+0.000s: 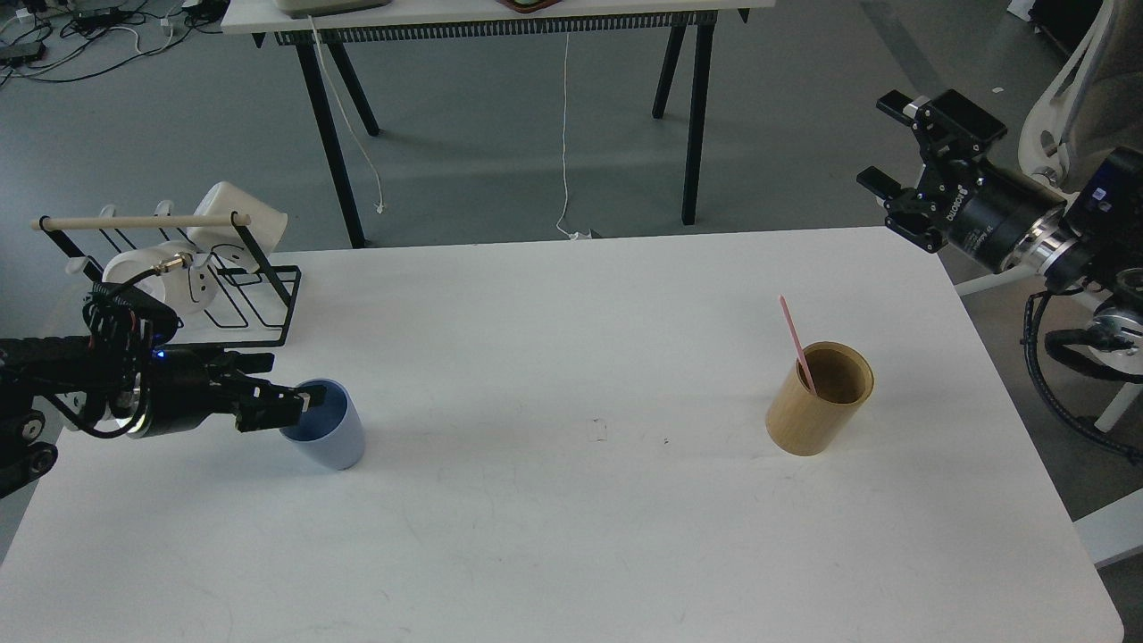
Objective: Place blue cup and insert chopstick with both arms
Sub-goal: 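Grasp the light-blue cup with the left gripper, then slide the light-blue cup toward the tan cup with the left gripper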
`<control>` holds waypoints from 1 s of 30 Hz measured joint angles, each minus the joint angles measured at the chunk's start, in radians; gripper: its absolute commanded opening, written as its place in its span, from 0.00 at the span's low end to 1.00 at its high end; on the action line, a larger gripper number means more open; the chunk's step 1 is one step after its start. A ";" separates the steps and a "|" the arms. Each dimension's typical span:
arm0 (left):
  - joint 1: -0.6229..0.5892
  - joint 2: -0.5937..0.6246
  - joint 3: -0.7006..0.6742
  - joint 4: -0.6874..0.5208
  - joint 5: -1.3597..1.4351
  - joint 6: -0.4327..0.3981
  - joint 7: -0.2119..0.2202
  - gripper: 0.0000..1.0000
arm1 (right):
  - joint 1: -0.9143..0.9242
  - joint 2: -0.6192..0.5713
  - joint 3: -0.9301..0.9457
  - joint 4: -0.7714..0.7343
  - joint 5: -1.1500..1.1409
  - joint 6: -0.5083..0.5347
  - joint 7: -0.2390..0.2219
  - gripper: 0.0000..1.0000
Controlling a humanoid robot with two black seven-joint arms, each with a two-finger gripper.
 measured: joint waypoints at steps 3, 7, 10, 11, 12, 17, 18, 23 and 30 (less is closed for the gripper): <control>0.016 -0.015 0.000 0.008 0.001 0.000 0.000 0.78 | -0.001 0.000 0.000 0.001 0.000 0.000 0.000 0.98; 0.023 -0.025 0.000 0.023 0.001 0.000 0.000 0.49 | -0.009 0.000 0.005 0.002 0.000 0.001 0.000 0.98; 0.023 -0.036 -0.001 0.030 0.002 0.001 0.000 0.35 | -0.023 0.000 0.015 0.004 0.000 0.002 0.000 0.98; 0.023 -0.039 -0.001 0.031 0.002 0.001 0.000 0.26 | -0.028 0.000 0.020 0.004 0.000 0.003 0.000 0.98; 0.023 -0.040 -0.002 0.031 0.002 0.001 0.000 0.10 | -0.032 0.000 0.025 0.005 0.000 0.003 0.000 0.98; 0.023 -0.043 -0.006 0.032 0.002 0.020 0.000 0.01 | -0.046 -0.001 0.036 0.006 0.000 0.005 0.000 0.98; 0.023 -0.044 -0.007 0.032 0.001 0.028 0.000 0.00 | -0.047 -0.001 0.036 0.006 0.000 0.005 0.000 0.98; 0.022 -0.049 -0.014 0.012 -0.012 0.045 0.000 0.00 | -0.049 -0.001 0.048 0.005 0.000 0.004 0.000 0.98; -0.023 -0.073 -0.093 -0.049 -0.034 0.011 0.000 0.00 | -0.063 -0.018 0.110 -0.004 0.000 -0.001 0.000 0.98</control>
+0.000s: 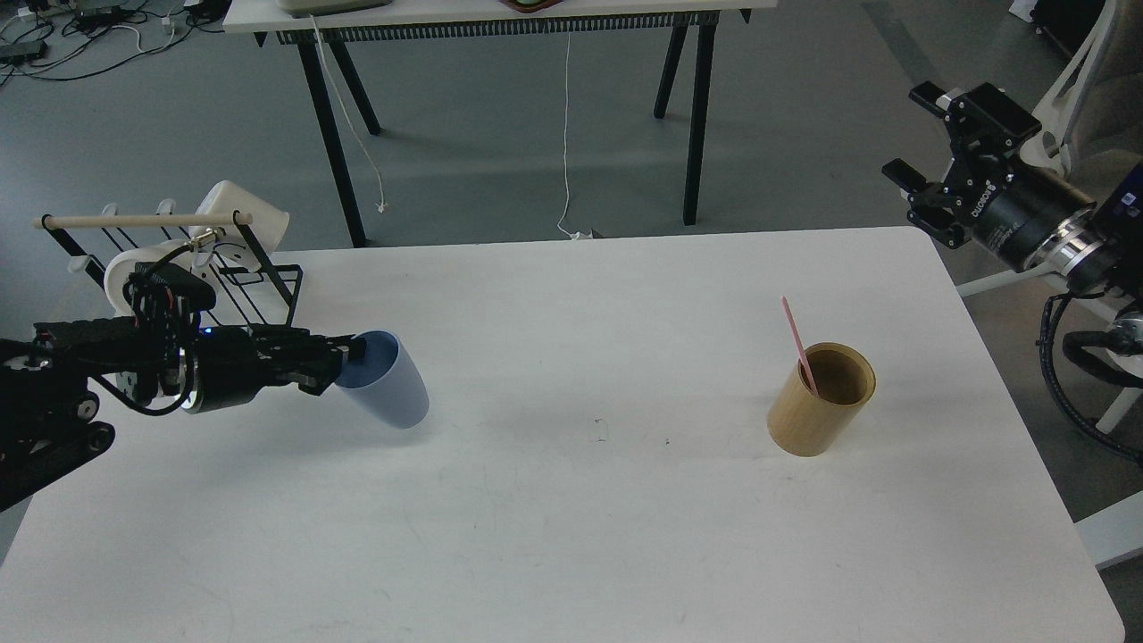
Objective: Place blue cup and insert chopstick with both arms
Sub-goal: 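Slide the light-blue cup toward the tan cup with the left gripper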
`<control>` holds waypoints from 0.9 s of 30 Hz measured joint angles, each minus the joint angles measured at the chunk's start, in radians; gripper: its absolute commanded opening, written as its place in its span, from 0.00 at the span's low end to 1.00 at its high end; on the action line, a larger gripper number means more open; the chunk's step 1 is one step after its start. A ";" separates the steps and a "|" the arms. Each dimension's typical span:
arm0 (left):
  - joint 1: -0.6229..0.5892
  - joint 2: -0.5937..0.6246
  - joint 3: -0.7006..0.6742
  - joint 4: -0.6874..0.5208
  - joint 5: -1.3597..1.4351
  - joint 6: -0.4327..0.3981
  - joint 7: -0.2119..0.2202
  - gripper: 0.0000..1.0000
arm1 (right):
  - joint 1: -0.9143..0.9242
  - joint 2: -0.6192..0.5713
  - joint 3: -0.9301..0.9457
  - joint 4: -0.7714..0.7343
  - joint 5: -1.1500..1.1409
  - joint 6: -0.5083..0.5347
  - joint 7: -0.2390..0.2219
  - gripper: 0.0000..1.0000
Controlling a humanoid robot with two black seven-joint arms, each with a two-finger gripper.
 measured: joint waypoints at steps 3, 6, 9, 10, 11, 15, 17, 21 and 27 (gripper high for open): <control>-0.063 -0.072 -0.011 -0.006 -0.001 -0.041 0.000 0.00 | -0.006 -0.004 0.029 -0.012 0.001 -0.003 0.000 0.98; -0.120 -0.168 -0.010 0.009 -0.001 -0.073 0.000 0.00 | -0.007 -0.004 0.054 -0.038 0.004 -0.004 0.000 0.98; -0.176 -0.293 0.002 0.080 0.006 -0.106 0.000 0.00 | -0.007 0.003 0.073 -0.070 0.036 -0.004 0.000 0.98; -0.195 -0.339 0.008 0.120 0.012 -0.114 0.000 0.00 | -0.007 0.005 0.075 -0.081 0.052 -0.003 0.000 0.98; -0.211 -0.379 0.015 0.157 0.019 -0.120 0.000 0.00 | -0.007 0.006 0.076 -0.092 0.067 -0.001 0.000 0.98; -0.270 -0.543 0.059 0.304 0.091 -0.130 0.000 0.00 | -0.007 0.008 0.078 -0.121 0.091 0.002 0.000 0.98; -0.282 -0.600 0.070 0.353 0.121 -0.132 0.000 0.00 | -0.007 0.008 0.078 -0.131 0.093 0.002 0.000 0.98; -0.284 -0.673 0.093 0.410 0.167 -0.131 0.000 0.00 | -0.007 0.009 0.078 -0.136 0.094 0.003 0.000 0.98; -0.260 -0.741 0.151 0.478 0.214 -0.118 0.000 0.04 | -0.005 0.008 0.077 -0.136 0.094 0.007 0.000 0.98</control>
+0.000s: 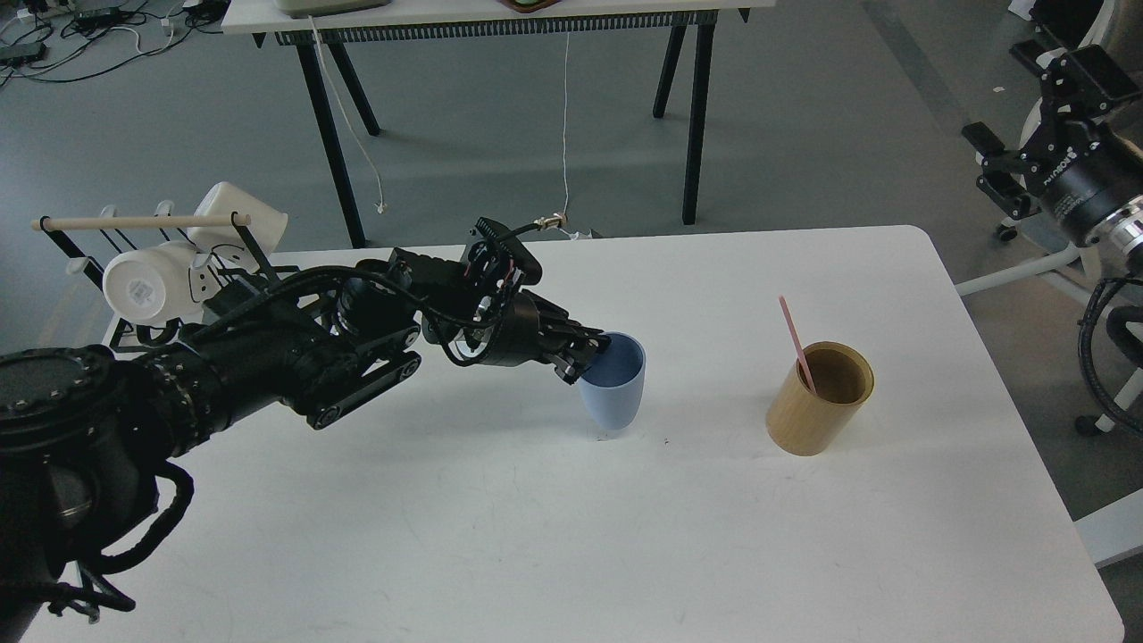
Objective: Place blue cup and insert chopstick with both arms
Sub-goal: 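Slide the light-blue cup toward the tan cup with the left gripper, then release the blue cup and lift the left gripper away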
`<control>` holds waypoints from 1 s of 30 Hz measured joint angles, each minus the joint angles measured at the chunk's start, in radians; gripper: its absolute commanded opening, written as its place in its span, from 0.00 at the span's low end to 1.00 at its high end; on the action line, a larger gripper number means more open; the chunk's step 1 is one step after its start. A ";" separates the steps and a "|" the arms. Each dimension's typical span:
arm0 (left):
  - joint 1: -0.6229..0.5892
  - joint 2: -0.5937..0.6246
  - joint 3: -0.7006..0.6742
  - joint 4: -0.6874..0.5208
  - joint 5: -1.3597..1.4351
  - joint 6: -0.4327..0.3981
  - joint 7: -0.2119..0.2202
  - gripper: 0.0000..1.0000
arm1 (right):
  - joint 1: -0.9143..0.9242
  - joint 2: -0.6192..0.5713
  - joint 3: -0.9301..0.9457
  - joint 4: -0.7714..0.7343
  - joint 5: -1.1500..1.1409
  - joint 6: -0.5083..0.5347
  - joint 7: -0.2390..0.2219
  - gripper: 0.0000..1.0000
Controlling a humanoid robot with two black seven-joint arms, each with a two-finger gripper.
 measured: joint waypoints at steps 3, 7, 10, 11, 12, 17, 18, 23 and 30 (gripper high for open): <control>0.006 -0.005 0.002 0.006 -0.001 0.001 0.000 0.09 | 0.000 0.000 -0.002 0.000 0.000 0.001 0.000 0.98; 0.006 -0.002 -0.005 0.001 -0.008 -0.005 0.000 0.13 | 0.001 0.000 -0.007 0.001 0.000 0.002 0.000 0.98; 0.006 0.007 -0.008 -0.003 -0.011 -0.005 0.000 0.18 | -0.001 0.000 -0.009 0.002 0.000 0.003 0.000 0.98; 0.007 0.010 -0.009 -0.005 -0.011 -0.005 0.000 0.19 | -0.002 0.000 -0.010 0.002 0.000 0.003 0.000 0.98; 0.007 0.014 -0.010 -0.010 -0.012 -0.005 0.000 0.20 | -0.002 0.000 -0.011 0.002 0.000 0.003 0.000 0.98; 0.007 0.058 -0.036 -0.084 -0.064 -0.032 0.000 0.34 | -0.004 0.000 -0.014 0.006 0.000 0.004 0.000 0.98; 0.007 0.068 -0.042 -0.100 -0.084 -0.043 0.000 0.41 | -0.005 -0.002 -0.017 0.010 0.000 0.004 0.000 0.98; 0.015 0.127 -0.117 -0.139 -0.291 -0.106 0.000 0.75 | -0.011 -0.043 -0.055 0.098 -0.071 0.001 0.000 0.99; 0.067 0.189 -0.247 -0.163 -0.710 -0.216 0.000 0.84 | -0.015 -0.198 -0.076 0.282 -0.505 -0.132 0.000 0.99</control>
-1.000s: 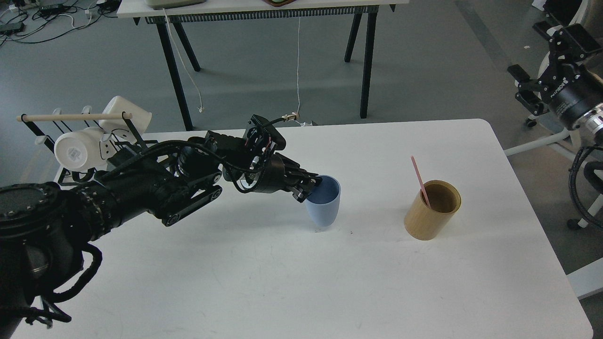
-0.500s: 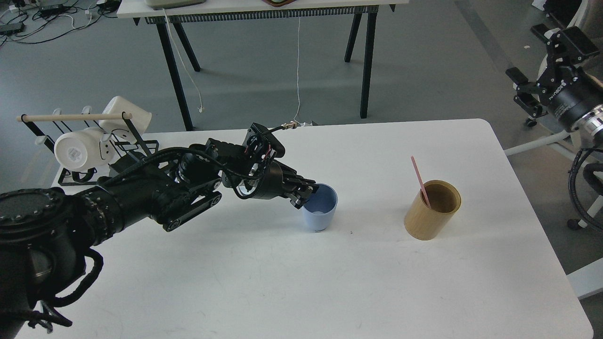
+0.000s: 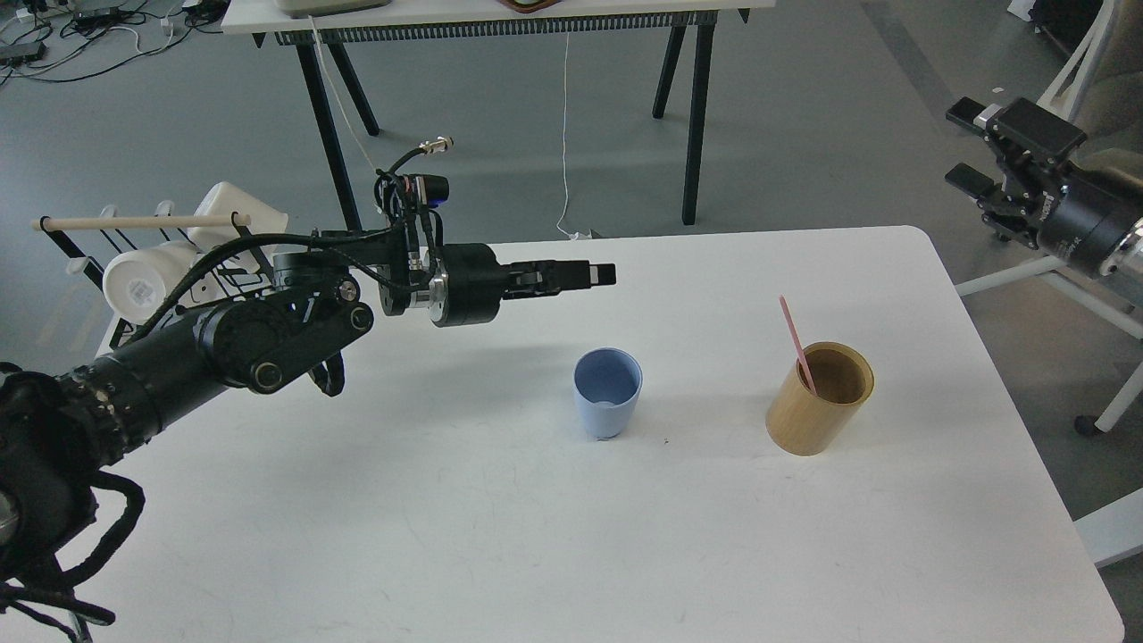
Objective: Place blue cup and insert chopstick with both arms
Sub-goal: 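Release the blue cup and lift the left gripper away, then grasp the pink straw in the tan cup with the right gripper and lift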
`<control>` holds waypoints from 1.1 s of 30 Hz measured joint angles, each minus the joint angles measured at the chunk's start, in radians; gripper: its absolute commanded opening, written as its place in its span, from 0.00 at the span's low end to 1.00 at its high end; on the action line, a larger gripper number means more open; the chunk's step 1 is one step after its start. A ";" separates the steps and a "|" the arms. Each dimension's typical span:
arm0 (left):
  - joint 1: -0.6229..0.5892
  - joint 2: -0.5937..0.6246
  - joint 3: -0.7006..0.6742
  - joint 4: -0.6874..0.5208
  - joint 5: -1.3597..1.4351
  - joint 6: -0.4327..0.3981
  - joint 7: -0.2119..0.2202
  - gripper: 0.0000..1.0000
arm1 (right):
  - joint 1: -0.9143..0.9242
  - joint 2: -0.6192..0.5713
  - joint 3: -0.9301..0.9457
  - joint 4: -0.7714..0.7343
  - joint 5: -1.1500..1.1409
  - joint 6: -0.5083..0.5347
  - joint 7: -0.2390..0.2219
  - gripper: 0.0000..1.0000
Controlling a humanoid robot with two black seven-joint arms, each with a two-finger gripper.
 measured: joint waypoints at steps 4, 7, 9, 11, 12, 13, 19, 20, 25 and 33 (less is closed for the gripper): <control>0.055 0.061 -0.067 -0.083 -0.144 -0.021 0.000 0.87 | -0.025 -0.066 -0.033 0.108 -0.184 -0.155 0.000 0.98; 0.102 0.085 -0.143 -0.135 -0.247 -0.050 0.000 0.87 | -0.041 -0.112 -0.076 0.199 -0.325 -0.263 0.000 0.94; 0.133 0.091 -0.210 -0.147 -0.322 -0.057 0.000 0.87 | -0.048 -0.140 -0.117 0.240 -0.426 -0.331 0.000 0.93; 0.157 0.093 -0.276 -0.150 -0.392 -0.059 0.000 0.87 | -0.051 -0.153 -0.166 0.265 -0.545 -0.399 0.000 0.93; 0.168 0.094 -0.305 -0.150 -0.425 -0.060 0.000 0.88 | -0.052 -0.154 -0.186 0.270 -0.593 -0.424 0.000 0.93; 0.176 0.094 -0.324 -0.150 -0.448 -0.060 0.000 0.89 | -0.052 -0.154 -0.203 0.272 -0.639 -0.447 0.000 0.94; 0.201 0.100 -0.353 -0.150 -0.491 -0.060 0.000 0.89 | -0.054 -0.107 -0.233 0.235 -0.775 -0.487 0.000 0.94; 0.204 0.100 -0.352 -0.150 -0.491 -0.060 0.000 0.89 | -0.054 -0.091 -0.233 0.221 -0.790 -0.488 0.000 0.94; 0.210 0.100 -0.349 -0.148 -0.492 -0.060 0.000 0.89 | -0.049 -0.003 -0.244 0.149 -0.838 -0.488 0.000 0.92; 0.214 0.100 -0.348 -0.141 -0.491 -0.060 0.000 0.90 | -0.033 0.172 -0.305 0.029 -0.848 -0.487 0.000 0.49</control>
